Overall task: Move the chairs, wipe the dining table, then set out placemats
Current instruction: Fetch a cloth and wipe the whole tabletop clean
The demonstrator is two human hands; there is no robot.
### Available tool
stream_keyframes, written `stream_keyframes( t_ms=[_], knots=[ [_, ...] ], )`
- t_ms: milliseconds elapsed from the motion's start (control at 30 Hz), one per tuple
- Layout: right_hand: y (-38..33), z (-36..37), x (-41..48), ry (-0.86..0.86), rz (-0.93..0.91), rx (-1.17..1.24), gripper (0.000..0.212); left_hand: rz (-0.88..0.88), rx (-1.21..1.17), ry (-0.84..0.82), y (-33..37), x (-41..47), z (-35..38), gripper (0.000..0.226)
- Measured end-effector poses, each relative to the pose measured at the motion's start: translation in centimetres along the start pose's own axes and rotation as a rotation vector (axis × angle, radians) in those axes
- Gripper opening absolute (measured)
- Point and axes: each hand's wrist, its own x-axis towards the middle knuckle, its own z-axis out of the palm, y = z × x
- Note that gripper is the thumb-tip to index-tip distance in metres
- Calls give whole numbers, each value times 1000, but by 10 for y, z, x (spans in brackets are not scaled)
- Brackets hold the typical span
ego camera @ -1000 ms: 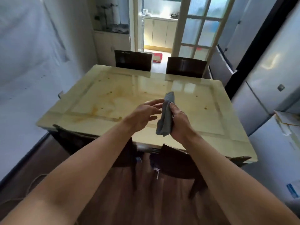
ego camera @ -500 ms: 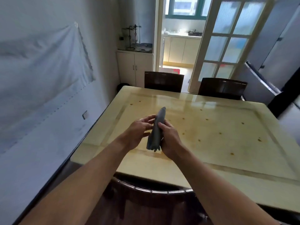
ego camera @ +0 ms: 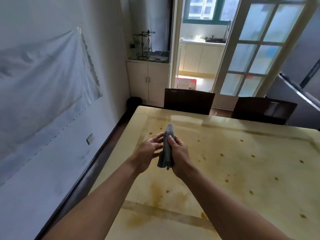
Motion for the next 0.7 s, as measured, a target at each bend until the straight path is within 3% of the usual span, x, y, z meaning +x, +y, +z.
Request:
stream_keyframes(
  t_ms=[167, 467, 600, 700],
  knots=[
    [17, 37, 71, 22, 64, -15, 36, -61, 75, 58, 4, 58, -59, 45],
    [55, 100, 203, 152, 50, -110, 28, -90, 369, 84, -1, 172, -198, 52],
    [81, 113, 270, 198, 2, -244, 29, -90, 589, 68, -24, 229, -244, 56],
    [99, 113, 329, 254, -57, -392, 34, -88, 884, 43, -45, 273, -264, 63]
  ],
)
